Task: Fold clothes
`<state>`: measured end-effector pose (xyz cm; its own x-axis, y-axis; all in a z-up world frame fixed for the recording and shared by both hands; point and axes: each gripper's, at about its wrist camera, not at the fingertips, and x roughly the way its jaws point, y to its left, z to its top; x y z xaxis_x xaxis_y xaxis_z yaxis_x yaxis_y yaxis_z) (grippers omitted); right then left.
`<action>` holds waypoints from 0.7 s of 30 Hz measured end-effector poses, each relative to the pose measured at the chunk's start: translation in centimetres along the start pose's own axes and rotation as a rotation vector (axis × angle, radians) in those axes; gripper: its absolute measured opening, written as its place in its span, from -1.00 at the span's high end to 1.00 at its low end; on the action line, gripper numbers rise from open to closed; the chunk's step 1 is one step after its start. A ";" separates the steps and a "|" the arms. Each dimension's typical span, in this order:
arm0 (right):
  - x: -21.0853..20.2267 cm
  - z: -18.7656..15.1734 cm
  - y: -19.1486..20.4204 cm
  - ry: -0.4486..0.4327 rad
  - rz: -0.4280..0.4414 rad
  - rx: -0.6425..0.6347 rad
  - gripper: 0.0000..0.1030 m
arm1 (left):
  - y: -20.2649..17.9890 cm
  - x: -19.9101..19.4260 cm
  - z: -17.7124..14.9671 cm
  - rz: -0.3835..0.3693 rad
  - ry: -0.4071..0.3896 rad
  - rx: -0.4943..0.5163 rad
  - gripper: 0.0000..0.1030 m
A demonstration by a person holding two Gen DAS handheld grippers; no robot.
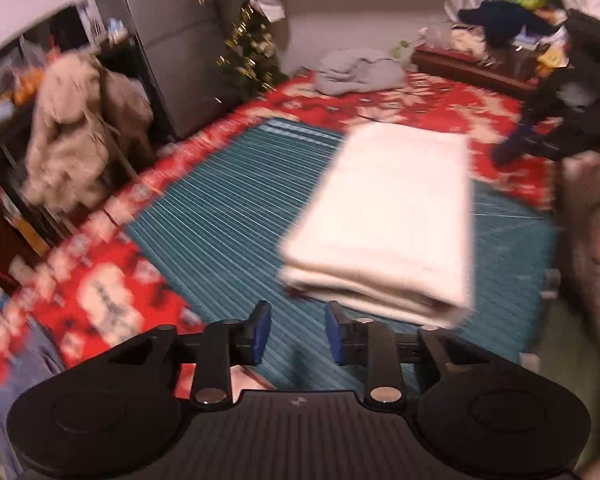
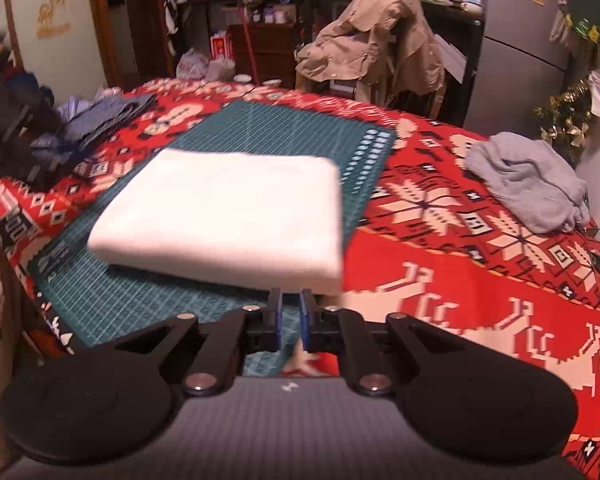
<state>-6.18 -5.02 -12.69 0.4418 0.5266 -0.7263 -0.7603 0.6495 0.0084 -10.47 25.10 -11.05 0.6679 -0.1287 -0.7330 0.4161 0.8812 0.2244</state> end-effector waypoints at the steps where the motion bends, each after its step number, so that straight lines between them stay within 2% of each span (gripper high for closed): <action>1: 0.4 0.1 0.7 0.012 -0.005 0.000 0.79 | 0.5 0.9 0.3 0.017 0.004 0.021 0.41; 6: 2.6 0.4 2.3 0.048 -0.027 0.075 0.79 | 1.3 5.6 1.3 0.005 0.053 0.133 0.50; 9: 3.4 0.4 2.3 0.065 -0.040 0.088 0.78 | 0.9 6.8 1.1 -0.015 0.077 0.253 0.52; 11: 3.8 0.4 2.1 0.078 -0.037 0.093 0.78 | 1.0 6.8 0.9 -0.048 0.092 0.291 0.52; 16: 4.3 0.7 1.9 0.082 -0.014 0.102 0.75 | 1.2 5.5 0.4 -0.109 0.057 0.275 0.51; 18: 4.6 0.8 1.8 0.084 -0.004 0.111 0.75 | 0.8 5.5 0.3 -0.106 0.047 0.272 0.43; 21: 5.0 0.7 1.7 0.088 0.007 0.119 0.75 | 0.3 6.3 0.2 -0.081 0.037 0.272 0.41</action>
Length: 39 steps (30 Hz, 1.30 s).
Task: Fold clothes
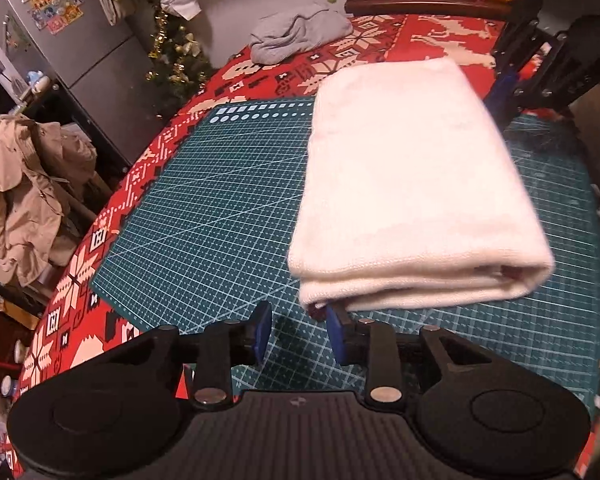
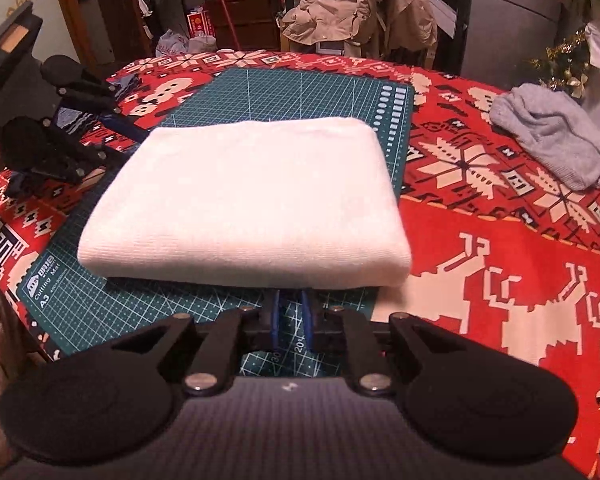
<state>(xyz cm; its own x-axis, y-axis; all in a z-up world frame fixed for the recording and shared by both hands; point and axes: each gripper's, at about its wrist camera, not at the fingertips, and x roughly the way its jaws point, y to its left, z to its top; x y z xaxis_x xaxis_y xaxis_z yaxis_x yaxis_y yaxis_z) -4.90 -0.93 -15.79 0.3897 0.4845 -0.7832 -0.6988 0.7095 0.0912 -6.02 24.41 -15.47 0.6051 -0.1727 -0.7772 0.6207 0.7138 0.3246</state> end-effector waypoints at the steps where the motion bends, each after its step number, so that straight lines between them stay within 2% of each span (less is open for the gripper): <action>1: 0.1 0.0 0.0 -0.001 0.002 0.001 0.75 | 0.1 0.1 0.0 -0.001 -0.008 -0.014 0.41; 5: 0.0 -0.1 0.0 -0.007 0.010 0.033 0.75 | 0.7 0.1 0.0 -0.001 -0.035 -0.067 0.42; 9: 0.1 -0.2 0.3 -0.010 0.006 0.047 0.75 | -0.1 -0.4 0.3 -0.009 -0.064 -0.056 0.80; 12: 0.1 -0.2 0.2 -0.009 0.001 0.069 0.75 | -0.7 -0.6 0.2 -0.014 -0.080 -0.052 0.84; 17: 0.2 0.0 -0.2 -0.009 -0.027 0.082 0.75 | -1.7 -2.0 -0.4 -0.030 -0.098 -0.140 0.85; 22: 0.5 0.5 -0.8 -0.021 -0.043 0.084 0.77 | -5.0 -4.5 -1.6 -0.044 -0.107 -0.261 0.86; 29: 3.3 4.0 -1.6 -0.030 0.034 -0.005 0.86 | -9.5 -6.7 -1.9 -0.009 -0.109 -0.429 0.85; 35: 6.0 8.8 -1.8 -0.042 0.090 -0.075 0.85 | -11.4 -6.0 -0.6 0.039 -0.084 -0.455 0.84; 39: 4.8 8.8 -2.5 -0.057 0.068 -0.089 0.78 | -11.5 -6.9 -0.9 0.028 -0.075 -0.459 0.76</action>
<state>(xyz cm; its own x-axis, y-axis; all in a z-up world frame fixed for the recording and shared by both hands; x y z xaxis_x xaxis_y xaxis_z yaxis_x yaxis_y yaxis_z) 4.00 4.14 -14.41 0.3708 0.5600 -0.7409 -0.7744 0.6268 0.0863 -17.79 17.98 -14.32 0.6635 -0.1860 -0.7247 0.3292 0.9424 0.0595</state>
